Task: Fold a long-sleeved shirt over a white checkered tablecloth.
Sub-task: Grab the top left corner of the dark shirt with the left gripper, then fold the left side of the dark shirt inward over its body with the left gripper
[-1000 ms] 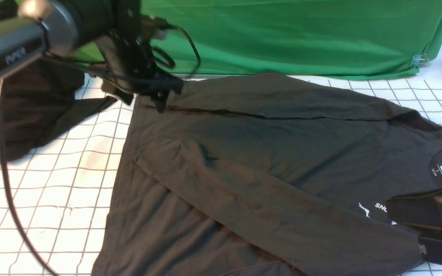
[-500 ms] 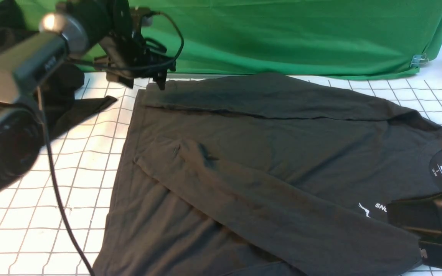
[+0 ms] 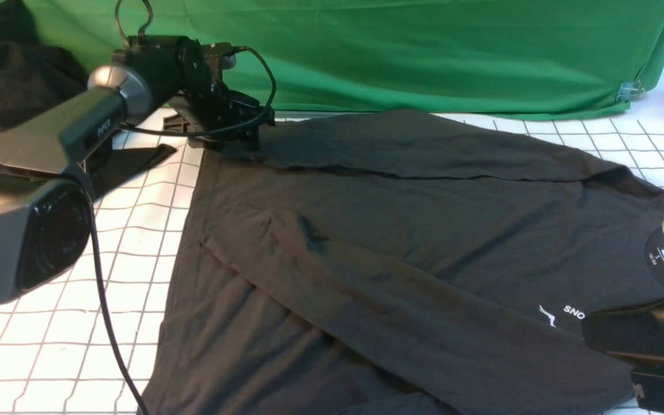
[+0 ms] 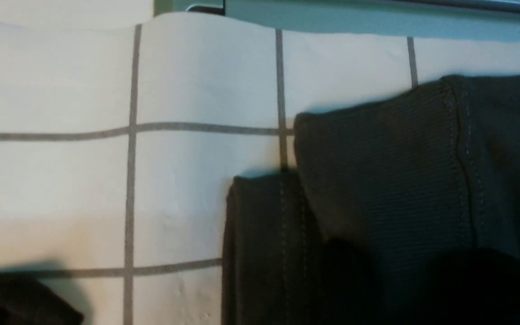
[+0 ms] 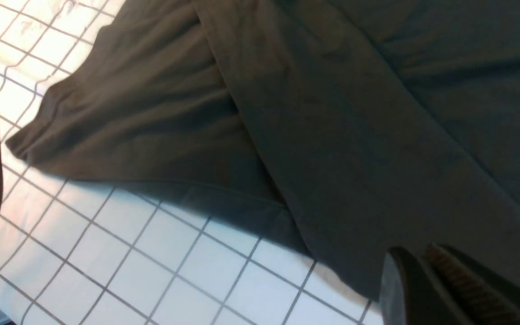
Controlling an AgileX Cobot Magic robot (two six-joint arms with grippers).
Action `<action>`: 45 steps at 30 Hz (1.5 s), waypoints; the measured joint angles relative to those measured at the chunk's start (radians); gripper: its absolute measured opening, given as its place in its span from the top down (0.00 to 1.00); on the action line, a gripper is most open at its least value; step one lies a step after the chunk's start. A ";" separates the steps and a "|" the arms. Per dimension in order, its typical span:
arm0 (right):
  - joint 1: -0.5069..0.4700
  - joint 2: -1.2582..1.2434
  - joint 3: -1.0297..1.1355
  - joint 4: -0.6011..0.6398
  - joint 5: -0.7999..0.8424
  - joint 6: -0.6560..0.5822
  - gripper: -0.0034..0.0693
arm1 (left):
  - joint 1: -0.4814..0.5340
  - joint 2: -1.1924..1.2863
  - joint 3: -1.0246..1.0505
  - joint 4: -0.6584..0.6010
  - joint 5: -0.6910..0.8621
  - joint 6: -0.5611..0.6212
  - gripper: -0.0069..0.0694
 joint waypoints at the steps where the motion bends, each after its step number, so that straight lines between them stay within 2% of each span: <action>1: 0.000 0.000 0.000 0.000 0.000 0.000 0.90 | 0.000 0.000 0.000 0.000 0.002 0.001 0.55; 2: 0.000 0.000 0.000 0.000 0.001 0.000 0.89 | 0.000 0.000 0.000 -0.006 0.019 0.016 0.72; 3: 0.000 0.000 0.000 0.000 0.001 0.000 0.89 | 0.000 0.000 0.000 -0.007 0.019 0.019 0.72; 4: 0.000 0.000 0.000 0.000 0.002 0.000 0.89 | 0.000 -0.001 -0.003 -0.009 0.039 0.034 0.83; 6: 0.000 0.000 0.000 0.000 0.002 -0.001 0.89 | 0.000 -0.004 -0.008 -0.011 0.058 0.042 0.86; 11: 0.000 0.000 0.000 -0.013 0.009 -0.001 0.88 | -0.001 -0.061 -0.050 -0.010 0.187 0.056 0.86; 14: 0.000 0.000 0.000 -0.078 0.010 0.033 0.88 | -0.002 -0.150 -0.079 -0.014 0.284 0.072 0.86; 19: 0.000 0.006 -0.018 -0.286 0.045 0.181 0.90 | -0.002 -0.252 -0.082 -0.033 0.424 0.107 0.86; 23: 0.000 0.036 -0.056 -0.417 0.127 0.257 0.95 | -0.008 -0.344 0.016 -0.062 0.437 0.114 0.86; 26: 0.000 0.054 -0.069 -0.449 0.156 0.268 0.96 | -0.028 -0.434 0.183 -0.058 0.438 0.120 0.86; 30: 0.000 0.061 -0.071 -0.457 0.166 0.270 0.96 | -0.065 -0.647 0.542 -0.059 0.428 0.092 0.86; 31: 0.000 0.061 -0.071 -0.457 0.166 0.270 0.96 | -0.065 -0.666 0.572 -0.059 0.420 0.088 0.86; 37: 0.000 0.061 -0.076 -0.457 0.167 0.275 0.96 | -0.068 -0.882 0.939 -0.052 0.299 0.018 0.86; 43: 0.000 0.061 -0.076 -0.452 0.163 0.275 0.96 | -0.068 -0.902 1.084 -0.059 0.219 0.022 0.85; 45: 0.000 0.061 -0.076 -0.444 0.163 0.268 0.96 | -0.068 -0.902 1.126 -0.060 0.188 0.034 0.79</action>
